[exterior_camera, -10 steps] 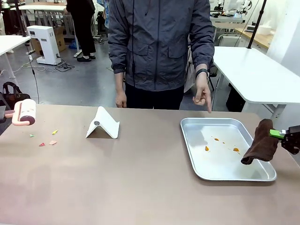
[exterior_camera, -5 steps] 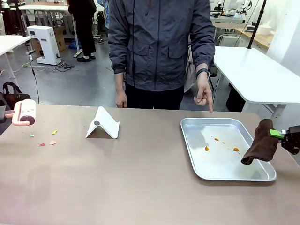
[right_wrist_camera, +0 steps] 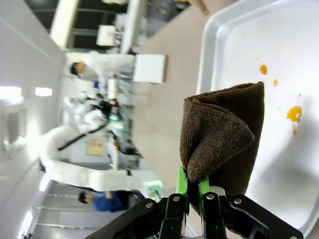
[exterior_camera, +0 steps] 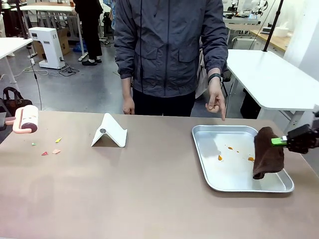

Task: Clean the surface of the table.
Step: If a person points to the right, clean the right side of the table with your right hand, and if they point to the left, clean the left side with your left hand.

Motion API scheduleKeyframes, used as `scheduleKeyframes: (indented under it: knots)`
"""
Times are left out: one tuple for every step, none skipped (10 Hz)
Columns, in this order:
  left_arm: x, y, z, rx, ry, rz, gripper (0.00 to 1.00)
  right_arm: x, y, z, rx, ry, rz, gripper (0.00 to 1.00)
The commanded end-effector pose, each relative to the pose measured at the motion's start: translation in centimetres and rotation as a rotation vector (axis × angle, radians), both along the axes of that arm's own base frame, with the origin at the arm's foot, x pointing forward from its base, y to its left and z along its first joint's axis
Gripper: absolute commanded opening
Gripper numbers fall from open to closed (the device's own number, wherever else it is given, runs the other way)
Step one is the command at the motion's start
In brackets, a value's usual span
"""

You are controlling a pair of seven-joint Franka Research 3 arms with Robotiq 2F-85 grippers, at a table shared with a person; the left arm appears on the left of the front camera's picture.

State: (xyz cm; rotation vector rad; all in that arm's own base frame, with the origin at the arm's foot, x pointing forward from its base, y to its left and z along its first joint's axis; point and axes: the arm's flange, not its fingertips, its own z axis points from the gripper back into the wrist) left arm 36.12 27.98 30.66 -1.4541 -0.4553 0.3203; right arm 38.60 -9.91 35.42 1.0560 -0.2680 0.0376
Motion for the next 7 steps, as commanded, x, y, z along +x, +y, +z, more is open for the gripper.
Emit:
scheduleKeyframes:
  knots:
    - [-0.4, -0.3, 0.4, 0.003, -0.002, -0.001, 0.0, 2.4, 1.7, 1.4, -0.212, 0.039, 0.077, 0.1]
    - [-0.4, -0.3, 0.4, 0.003, -0.002, -0.001, 0.0, 3.9, 2.4, 1.7, -0.264, 0.029, 0.094, 0.1]
    - [-0.4, -0.3, 0.4, 0.003, -0.002, -0.001, 0.0, 5.4, 2.9, 1.7, -0.324, 0.02, 0.068, 0.1]
    - [-0.4, -0.3, 0.4, 0.003, -0.002, -0.001, 0.0, 6.8, 3.6, 1.8, -0.402, -0.015, 0.014, 0.1]
    - [-0.4, -0.3, 0.4, 0.003, -0.002, -0.001, 0.0, 7.4, 4.0, 2.1, -0.463, -0.057, 0.017, 0.1]
    - [-0.4, -0.3, 0.4, 0.003, -0.002, -0.001, 0.0, 8.0, 4.0, 2.6, -0.524, -0.068, -0.023, 0.1]
    - [-0.4, -0.3, 0.4, 0.003, -0.002, -0.001, 0.0, 8.0, 3.5, 3.5, -0.541, -0.071, -0.013, 0.1]
